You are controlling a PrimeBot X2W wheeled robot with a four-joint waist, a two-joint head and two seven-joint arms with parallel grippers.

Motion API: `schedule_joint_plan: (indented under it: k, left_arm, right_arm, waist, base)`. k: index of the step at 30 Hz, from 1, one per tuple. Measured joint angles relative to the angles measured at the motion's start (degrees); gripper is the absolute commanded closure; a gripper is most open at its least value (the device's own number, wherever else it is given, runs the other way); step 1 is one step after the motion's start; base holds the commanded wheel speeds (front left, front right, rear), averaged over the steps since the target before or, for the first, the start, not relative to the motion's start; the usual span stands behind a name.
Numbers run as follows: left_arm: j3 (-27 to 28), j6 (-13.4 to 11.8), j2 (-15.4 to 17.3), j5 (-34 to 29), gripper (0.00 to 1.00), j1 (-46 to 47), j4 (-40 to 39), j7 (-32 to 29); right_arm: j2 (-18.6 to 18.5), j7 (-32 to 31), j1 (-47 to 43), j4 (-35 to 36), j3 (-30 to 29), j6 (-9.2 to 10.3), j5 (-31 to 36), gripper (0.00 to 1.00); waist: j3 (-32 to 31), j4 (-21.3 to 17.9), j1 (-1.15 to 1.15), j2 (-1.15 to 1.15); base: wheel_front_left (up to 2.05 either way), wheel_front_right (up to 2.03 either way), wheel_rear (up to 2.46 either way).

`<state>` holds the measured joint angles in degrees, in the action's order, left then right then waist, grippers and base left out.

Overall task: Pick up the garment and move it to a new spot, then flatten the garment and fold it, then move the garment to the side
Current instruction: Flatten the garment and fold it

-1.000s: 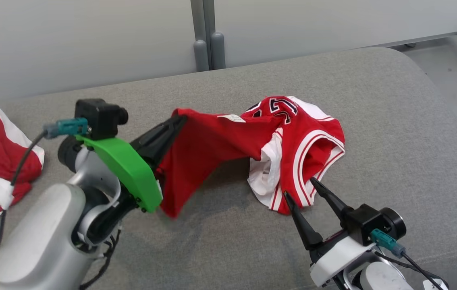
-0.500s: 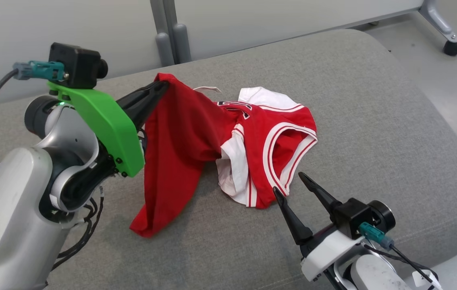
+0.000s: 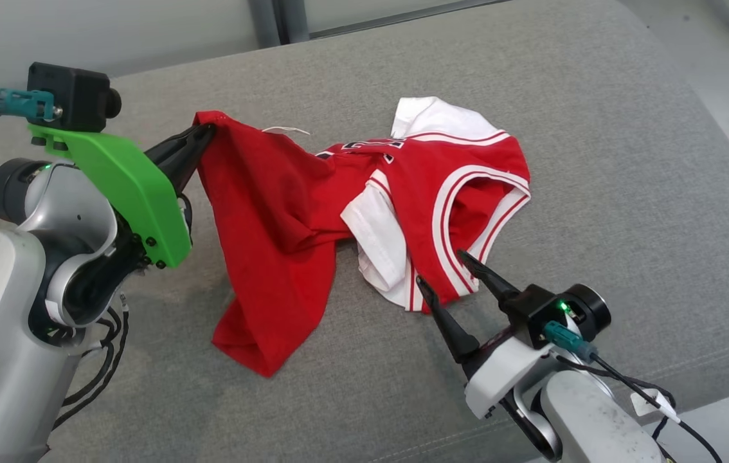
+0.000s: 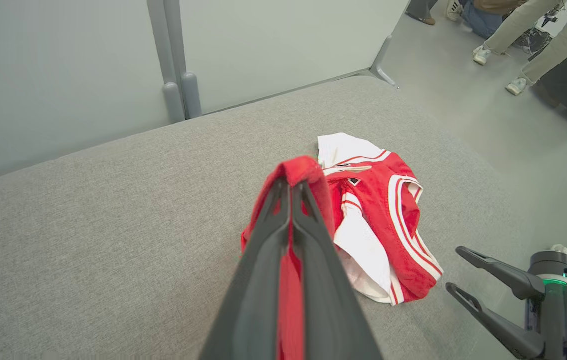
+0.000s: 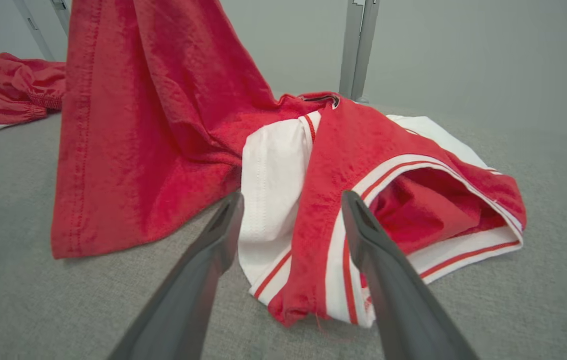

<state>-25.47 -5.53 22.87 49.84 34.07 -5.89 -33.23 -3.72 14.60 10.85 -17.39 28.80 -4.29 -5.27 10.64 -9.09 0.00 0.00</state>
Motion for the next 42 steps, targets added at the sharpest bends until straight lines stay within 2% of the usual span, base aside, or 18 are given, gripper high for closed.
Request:
schedule_joint_plan:
  k: [5, 10, 18, 30, 31, 33, 35, 36, 38, 42]
  left_arm:
    - [0.7, 0.0, -0.5, 0.0, 1.0, 0.3, 0.4, 0.8]
    - [0.7, 0.0, -1.0, 0.0, 1.0, 0.3, 0.7, 1.6]
    - [-0.4, 0.0, -2.3, 0.0, 1.0, 0.3, 1.2, 1.8]
    - [-0.3, 0.1, -2.4, 0.0, 1.0, 0.3, 1.8, 2.5]
    - [-0.3, 0.1, -2.4, 0.0, 1.0, 0.3, 1.8, 2.6]
    - [-0.3, 0.1, -2.4, 0.0, 1.0, 0.3, 1.8, 2.6]
    - [-0.3, 0.1, -2.4, 0.0, 1.0, 0.3, 1.8, 2.6]
    - [-0.2, 0.1, -2.4, 0.0, 1.0, 0.3, 1.9, 2.9]
    - [0.1, 0.1, -2.3, 0.1, 1.0, 0.3, 2.1, 3.1]
    - [1.2, 0.1, -2.1, 0.3, 1.0, 0.3, 2.8, 3.6]
  right_arm:
    - [0.1, 0.0, 2.8, -3.8, 3.0, -0.52, 1.3, 0.0]
    - [0.2, 0.0, 4.9, -6.7, 3.7, -0.7, 1.4, 0.0]
    - [0.2, 0.0, 6.8, -10.4, 4.3, -0.63, 1.4, 0.0]
    - [0.2, 0.0, 9.3, -13.3, 5.2, -0.14, 1.0, 0.0]
    - [0.2, 0.0, 9.4, -13.3, 5.3, -0.11, 0.6, 0.12]
    - [0.2, 0.0, 9.8, -13.3, 5.5, -0.07, -0.1, 0.51]
    - [0.2, 0.0, 10.1, -13.3, 5.6, 0.43, -0.8, 0.73]
    - [0.2, 0.0, 10.1, -13.4, 5.6, 0.56, -1.0, 0.87]
    - [0.2, 0.0, 10.1, -13.8, 5.6, 0.9, -1.4, 1.0]
    - [0.2, 0.0, 10.1, -13.8, 5.6, 0.91, -1.5, 1.0]
  waist:
    - [2.1, 2.6, 0.0, 0.0]
    - [3.5, 4.2, 0.0, 0.0]
    - [4.4, 5.5, 0.0, 0.0]
    - [4.9, 6.7, 0.0, 0.0]
    - [4.9, 6.7, 0.0, 0.0]
    - [5.0, 6.8, 0.0, 0.0]
    - [5.1, 6.8, 0.0, 0.0]
    - [5.1, 6.8, 0.0, 0.0]
    - [5.1, 6.7, 0.0, 0.0]
    - [5.0, 6.4, 0.0, 0.0]
  base:
    - [0.0, 0.0, 0.0]
    - [0.0, 0.0, 0.0]
    - [0.0, 0.0, 0.0]
    - [0.0, 0.0, 0.0]
    - [0.0, 0.0, 0.0]
    - [0.0, 0.0, 0.0]
    - [0.0, 0.0, 0.0]
    - [0.0, 0.0, 0.0]
    - [0.0, 0.0, 0.0]
    - [0.0, 0.0, 0.0]
